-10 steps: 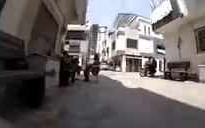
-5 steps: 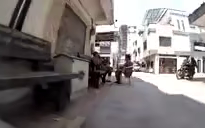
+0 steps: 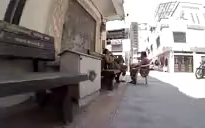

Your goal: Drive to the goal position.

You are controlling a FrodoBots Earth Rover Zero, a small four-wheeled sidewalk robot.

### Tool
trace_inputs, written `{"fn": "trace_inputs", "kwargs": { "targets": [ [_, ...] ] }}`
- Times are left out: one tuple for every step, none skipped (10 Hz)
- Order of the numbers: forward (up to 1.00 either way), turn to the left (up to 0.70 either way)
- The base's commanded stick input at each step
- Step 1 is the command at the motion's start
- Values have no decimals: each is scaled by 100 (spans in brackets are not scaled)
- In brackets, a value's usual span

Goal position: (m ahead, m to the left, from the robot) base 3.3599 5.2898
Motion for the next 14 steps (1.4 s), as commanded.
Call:
{"fn": "trace_inputs", "kwargs": {
  "targets": [
    [70, -35],
    [9, -4],
    [0, 0],
    [0, 0],
    [0, 0],
    [0, 0],
    [0, -10],
    [0, -68],
    [0, -70],
    [0, -70],
    [0, -70],
    [0, -70],
    [0, -70],
    [0, -70]
  ]
}}
